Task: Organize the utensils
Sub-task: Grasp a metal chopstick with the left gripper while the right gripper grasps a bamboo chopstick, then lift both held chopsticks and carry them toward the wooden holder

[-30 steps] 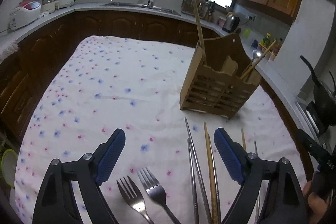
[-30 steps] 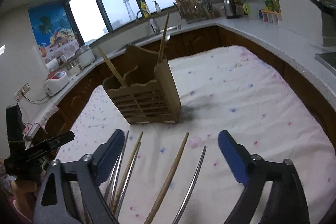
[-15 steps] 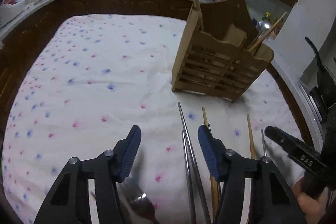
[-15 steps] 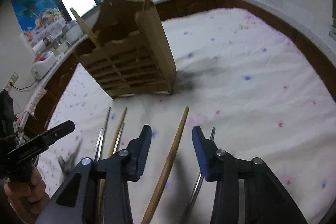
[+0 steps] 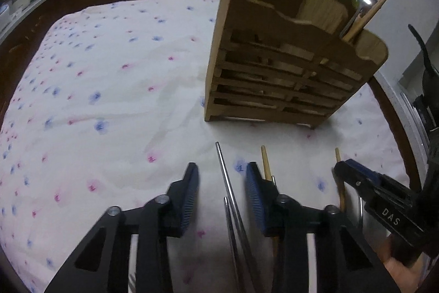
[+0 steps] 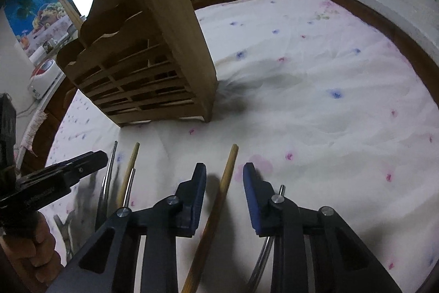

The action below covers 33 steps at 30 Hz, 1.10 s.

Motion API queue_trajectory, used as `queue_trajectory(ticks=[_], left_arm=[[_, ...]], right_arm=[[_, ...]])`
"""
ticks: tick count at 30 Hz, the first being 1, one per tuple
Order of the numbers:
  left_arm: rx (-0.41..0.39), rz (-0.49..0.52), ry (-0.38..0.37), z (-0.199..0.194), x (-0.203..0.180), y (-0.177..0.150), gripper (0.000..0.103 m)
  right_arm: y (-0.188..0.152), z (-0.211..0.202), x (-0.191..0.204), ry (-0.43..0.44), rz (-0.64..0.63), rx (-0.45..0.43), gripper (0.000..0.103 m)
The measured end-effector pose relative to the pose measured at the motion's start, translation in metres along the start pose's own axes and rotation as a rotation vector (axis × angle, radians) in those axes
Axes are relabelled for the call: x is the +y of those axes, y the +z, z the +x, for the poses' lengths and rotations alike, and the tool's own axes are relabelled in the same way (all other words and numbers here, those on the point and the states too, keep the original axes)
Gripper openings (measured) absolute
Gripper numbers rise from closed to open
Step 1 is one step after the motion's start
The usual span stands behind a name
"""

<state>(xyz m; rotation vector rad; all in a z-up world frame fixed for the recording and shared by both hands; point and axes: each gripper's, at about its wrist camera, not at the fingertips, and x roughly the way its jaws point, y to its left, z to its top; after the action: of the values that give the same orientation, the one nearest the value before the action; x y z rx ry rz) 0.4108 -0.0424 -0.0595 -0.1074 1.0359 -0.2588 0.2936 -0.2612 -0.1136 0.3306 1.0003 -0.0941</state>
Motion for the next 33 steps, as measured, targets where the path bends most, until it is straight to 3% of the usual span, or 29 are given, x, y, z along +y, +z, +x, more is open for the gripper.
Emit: queue_trajectory(ticks=[6, 8, 11, 15, 23, 33], left_arm=[[0.024, 0.048, 0.047, 0.019, -0.009, 0.003, 0.021], [0.022, 0.064, 0.069, 0.022, -0.013, 0.004, 0.011], [0.021, 0.077, 0.079, 0.025, -0.017, 0.005, 0.006], [0.009, 0.100, 0.100, 0.028, -0.025, 0.001, 0.004], [0.009, 0.060, 0.030, 0.021, -0.023, -0.003, 0.003], [-0.131, 0.024, -0.065, -0.055, -0.020, -0.013, 0.002]], right_arm=[[0.003, 0.003, 0.004, -0.019, -0.023, -0.007, 0.027], [0.003, 0.004, 0.007, -0.039, -0.034, -0.010, 0.026], [0.002, 0.006, 0.013, -0.071, -0.063, -0.013, 0.024], [0.002, 0.006, 0.010, -0.080, -0.059, -0.017, 0.011], [0.004, -0.005, 0.004, -0.008, -0.019, -0.026, 0.006], [0.010, -0.074, 0.014, 0.101, -0.022, -0.152, 0.005]])
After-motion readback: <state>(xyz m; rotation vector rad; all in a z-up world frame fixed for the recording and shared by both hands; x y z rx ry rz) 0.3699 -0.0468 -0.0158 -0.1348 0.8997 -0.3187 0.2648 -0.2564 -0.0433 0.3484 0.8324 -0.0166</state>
